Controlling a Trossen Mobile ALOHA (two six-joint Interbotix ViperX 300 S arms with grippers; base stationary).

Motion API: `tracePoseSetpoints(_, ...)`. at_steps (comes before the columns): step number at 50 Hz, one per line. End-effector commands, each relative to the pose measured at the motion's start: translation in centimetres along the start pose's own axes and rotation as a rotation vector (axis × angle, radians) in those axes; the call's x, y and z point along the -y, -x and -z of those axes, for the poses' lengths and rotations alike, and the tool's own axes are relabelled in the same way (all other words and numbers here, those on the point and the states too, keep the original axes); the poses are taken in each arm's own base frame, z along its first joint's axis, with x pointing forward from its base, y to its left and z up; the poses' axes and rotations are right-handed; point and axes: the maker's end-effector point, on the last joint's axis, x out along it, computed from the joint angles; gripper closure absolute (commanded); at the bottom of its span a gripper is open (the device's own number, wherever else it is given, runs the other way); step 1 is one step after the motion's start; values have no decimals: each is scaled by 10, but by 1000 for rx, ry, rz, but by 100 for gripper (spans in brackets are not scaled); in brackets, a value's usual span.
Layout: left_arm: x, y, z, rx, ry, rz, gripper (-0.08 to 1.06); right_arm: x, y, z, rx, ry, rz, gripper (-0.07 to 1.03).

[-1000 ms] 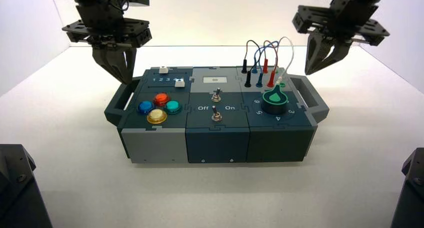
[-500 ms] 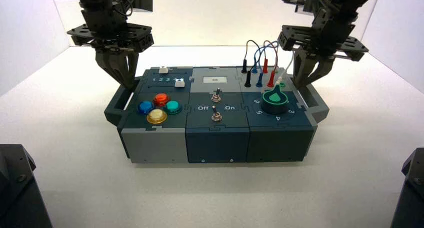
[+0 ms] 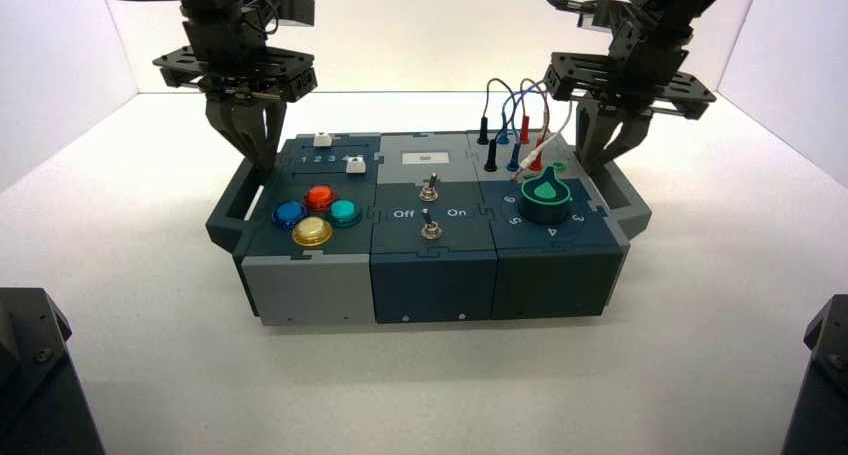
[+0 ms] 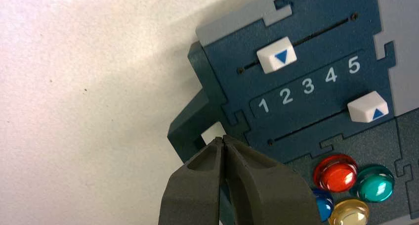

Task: Move the box away.

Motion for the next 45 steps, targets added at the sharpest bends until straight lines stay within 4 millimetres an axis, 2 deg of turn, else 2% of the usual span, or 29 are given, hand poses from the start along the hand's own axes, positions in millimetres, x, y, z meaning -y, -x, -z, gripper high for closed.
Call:
tracePoseSetpoints(1,2,7,-11,35,-14,-2,101,-11,8,-18,58,11,-20,98)
tracePoseSetpoints(11,0,4,-9,21,-22,-8,101,-12,8,-20,62,10,-22,98)
tracePoseSetpoints(31,0,2,11,-70,-62,-5,101,-13,9,-23,67,11,-23,98)
tracePoseSetpoints(45,-4,-4,4,-64,-85,-28,101,-14,9,-28,87,11,-25,98)
